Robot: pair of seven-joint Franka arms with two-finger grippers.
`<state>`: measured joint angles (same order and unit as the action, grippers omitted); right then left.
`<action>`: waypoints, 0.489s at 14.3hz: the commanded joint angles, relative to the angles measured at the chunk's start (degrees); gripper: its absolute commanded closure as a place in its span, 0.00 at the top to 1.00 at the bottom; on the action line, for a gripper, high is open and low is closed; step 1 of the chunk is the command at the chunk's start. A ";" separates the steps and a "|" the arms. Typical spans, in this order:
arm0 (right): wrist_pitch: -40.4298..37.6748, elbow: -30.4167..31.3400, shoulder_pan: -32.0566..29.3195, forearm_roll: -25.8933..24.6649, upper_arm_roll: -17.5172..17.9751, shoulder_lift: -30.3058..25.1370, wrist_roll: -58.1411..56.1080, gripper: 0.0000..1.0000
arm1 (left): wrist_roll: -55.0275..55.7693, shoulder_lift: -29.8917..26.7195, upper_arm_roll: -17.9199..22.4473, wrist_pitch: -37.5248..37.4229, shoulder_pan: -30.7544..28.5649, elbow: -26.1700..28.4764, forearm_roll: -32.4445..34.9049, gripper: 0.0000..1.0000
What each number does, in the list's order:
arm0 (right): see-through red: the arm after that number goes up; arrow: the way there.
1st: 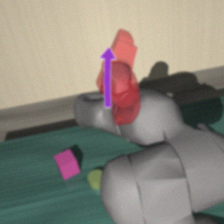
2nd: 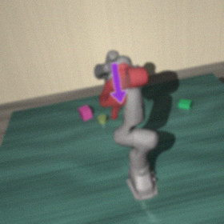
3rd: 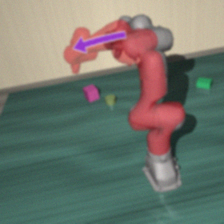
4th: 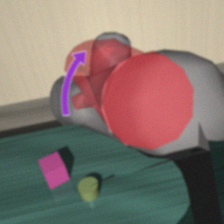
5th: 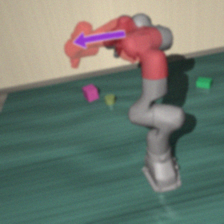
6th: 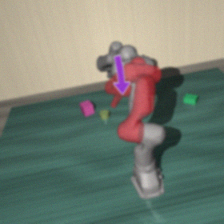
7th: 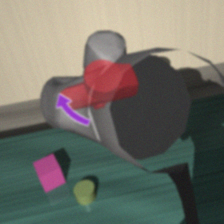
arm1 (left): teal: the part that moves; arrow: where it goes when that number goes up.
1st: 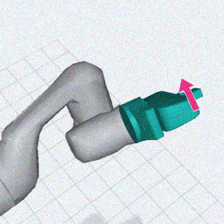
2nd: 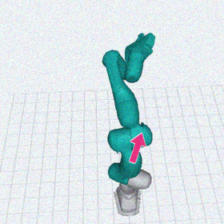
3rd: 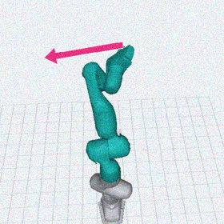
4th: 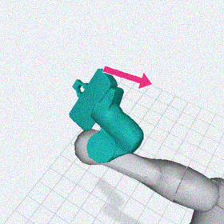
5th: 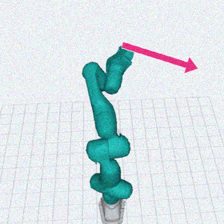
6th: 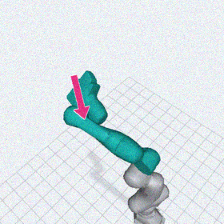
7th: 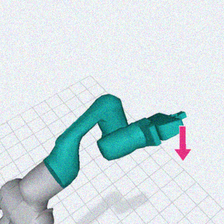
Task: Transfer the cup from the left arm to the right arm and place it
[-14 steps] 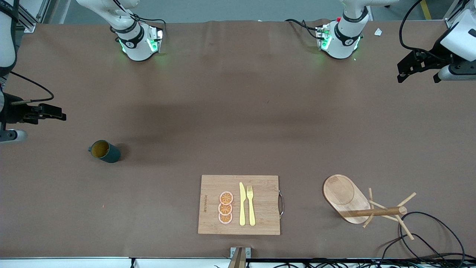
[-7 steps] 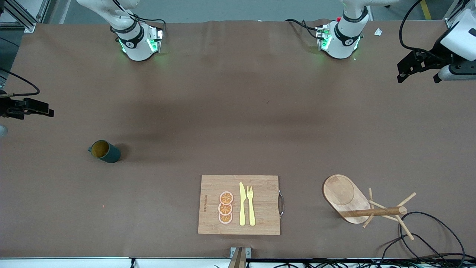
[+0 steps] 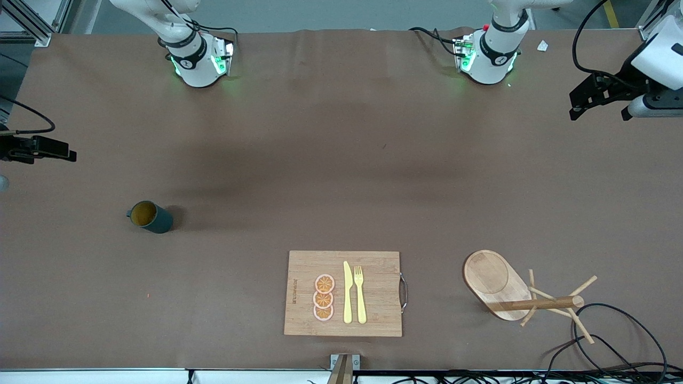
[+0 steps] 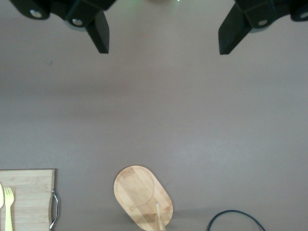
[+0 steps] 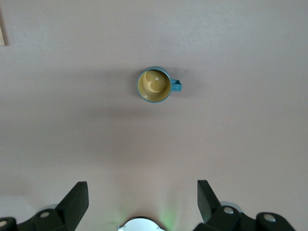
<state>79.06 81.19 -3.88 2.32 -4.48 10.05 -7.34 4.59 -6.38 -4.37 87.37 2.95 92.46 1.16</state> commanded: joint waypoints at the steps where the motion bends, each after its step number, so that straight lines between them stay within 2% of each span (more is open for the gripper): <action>1: -2.24 1.07 0.36 -0.56 0.87 -3.45 3.47 1.00 | -0.99 0.93 -0.11 -1.42 -0.05 -2.02 1.21 1.00; 7: -2.86 1.77 1.51 -1.17 1.14 -6.70 2.85 1.00 | -1.16 1.02 -0.11 -1.42 -0.58 -2.55 1.21 1.00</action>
<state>76.30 81.14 -3.08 2.30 -3.68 6.15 -5.45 4.59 -6.24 -4.20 87.37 2.67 91.78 1.17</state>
